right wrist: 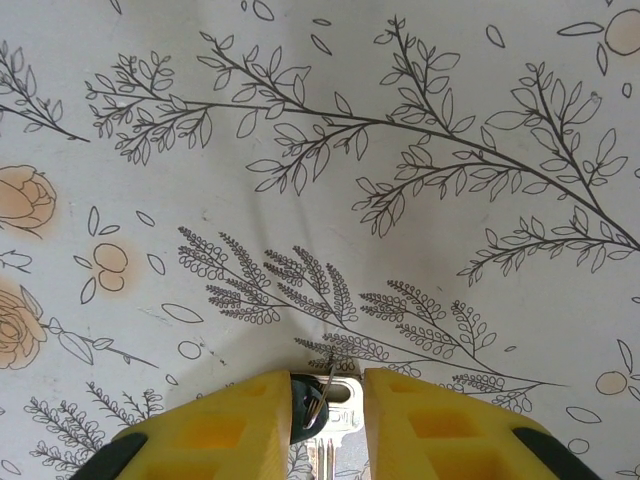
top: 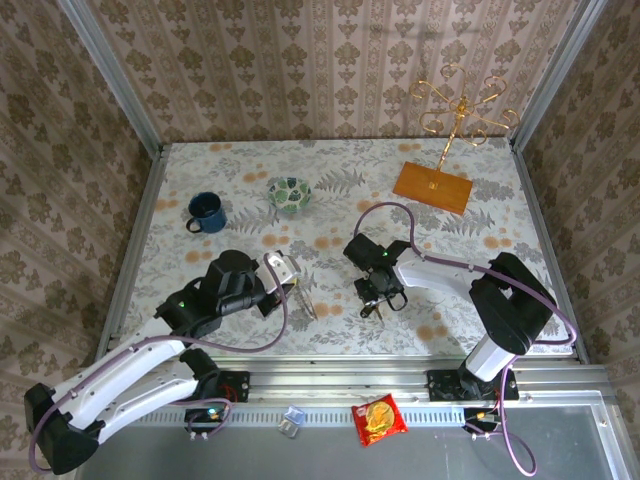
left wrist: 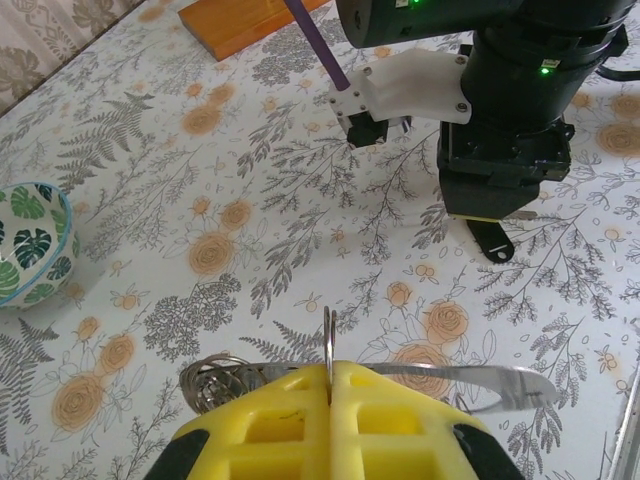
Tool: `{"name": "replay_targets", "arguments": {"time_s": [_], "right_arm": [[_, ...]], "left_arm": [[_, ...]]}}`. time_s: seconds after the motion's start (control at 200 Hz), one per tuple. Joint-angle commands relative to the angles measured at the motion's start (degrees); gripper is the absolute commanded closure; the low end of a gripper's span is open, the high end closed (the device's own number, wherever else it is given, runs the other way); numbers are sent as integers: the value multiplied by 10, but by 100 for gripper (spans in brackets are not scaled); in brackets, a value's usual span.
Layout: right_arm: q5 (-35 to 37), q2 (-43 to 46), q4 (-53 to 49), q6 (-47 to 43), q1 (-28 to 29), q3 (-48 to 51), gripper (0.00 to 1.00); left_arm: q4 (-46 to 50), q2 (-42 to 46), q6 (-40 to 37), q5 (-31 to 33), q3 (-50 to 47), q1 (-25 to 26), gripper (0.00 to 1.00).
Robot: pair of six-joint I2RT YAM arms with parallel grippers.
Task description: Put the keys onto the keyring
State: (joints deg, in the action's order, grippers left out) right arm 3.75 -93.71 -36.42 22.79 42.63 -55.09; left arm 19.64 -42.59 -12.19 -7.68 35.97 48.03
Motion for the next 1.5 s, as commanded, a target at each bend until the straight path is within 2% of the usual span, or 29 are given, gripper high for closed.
{"name": "replay_targets", "arguments": {"time_s": [0.0, 0.96, 1.19, 1.265, 1.345, 1.495], "right_arm": [[-7, -4, -19, 10, 0, 8, 74], [1, -15, -32, 1, 4, 6, 88], [4, -23, -32, 3, 4, 1, 89], [5, -23, -32, 3, 4, 0, 92], [8, -17, -31, 1, 4, 1, 100], [16, 31, -12, -20, 5, 12, 100]], "left_arm": [[-28, 1, 12, -20, -3, 5, 100], [-25, -4, 14, -28, -10, 8, 100], [-25, -3, 15, -27, -11, 9, 100], [-25, -3, 16, -28, -10, 9, 100], [-25, -3, 16, -28, -11, 9, 100], [-25, -4, 15, -29, -10, 9, 100]]}}
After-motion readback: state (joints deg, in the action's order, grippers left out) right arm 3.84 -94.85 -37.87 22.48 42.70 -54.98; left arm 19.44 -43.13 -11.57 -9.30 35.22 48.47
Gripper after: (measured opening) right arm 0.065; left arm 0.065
